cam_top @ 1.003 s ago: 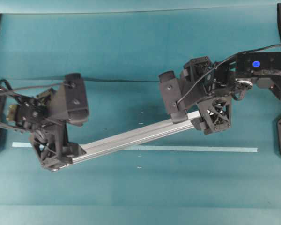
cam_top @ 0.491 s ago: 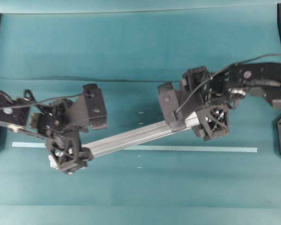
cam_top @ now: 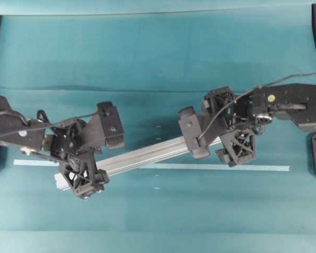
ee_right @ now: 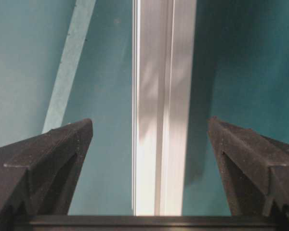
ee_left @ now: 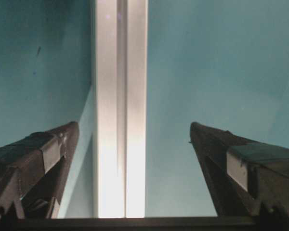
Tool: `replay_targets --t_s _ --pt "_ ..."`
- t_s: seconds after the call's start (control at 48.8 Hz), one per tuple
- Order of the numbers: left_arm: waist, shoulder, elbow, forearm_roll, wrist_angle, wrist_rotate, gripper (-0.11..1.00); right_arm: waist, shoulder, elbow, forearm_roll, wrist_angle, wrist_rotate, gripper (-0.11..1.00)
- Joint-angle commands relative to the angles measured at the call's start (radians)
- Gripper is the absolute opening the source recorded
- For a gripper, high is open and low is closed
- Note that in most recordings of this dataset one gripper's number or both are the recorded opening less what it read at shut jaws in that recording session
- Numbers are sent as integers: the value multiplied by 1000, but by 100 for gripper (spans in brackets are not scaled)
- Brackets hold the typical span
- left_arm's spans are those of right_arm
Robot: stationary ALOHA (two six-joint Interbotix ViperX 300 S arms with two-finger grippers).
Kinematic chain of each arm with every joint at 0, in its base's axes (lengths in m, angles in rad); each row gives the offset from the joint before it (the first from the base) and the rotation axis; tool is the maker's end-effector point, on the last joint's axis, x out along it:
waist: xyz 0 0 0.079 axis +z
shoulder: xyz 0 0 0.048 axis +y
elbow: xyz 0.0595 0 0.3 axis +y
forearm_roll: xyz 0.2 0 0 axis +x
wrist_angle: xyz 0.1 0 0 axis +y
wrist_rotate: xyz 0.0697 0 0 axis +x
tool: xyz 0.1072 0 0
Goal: Lift the metal rail with both hands.
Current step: 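Close both grippers on the rail ends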
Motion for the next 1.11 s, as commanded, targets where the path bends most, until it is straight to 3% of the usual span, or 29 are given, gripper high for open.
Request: replay_targets --t_s 0.0,0.512,1.085 --pt "-5 14 5 3 -21 -2 99 2 14 12 3 -40 0 99" --pt "-5 104 49 3 -120 -2 99 -41 101 54 -11 -186 -5 99" --pt "-5 112 58 3 -133 -2 99 -54 110 83 -9 -186 -9 99"
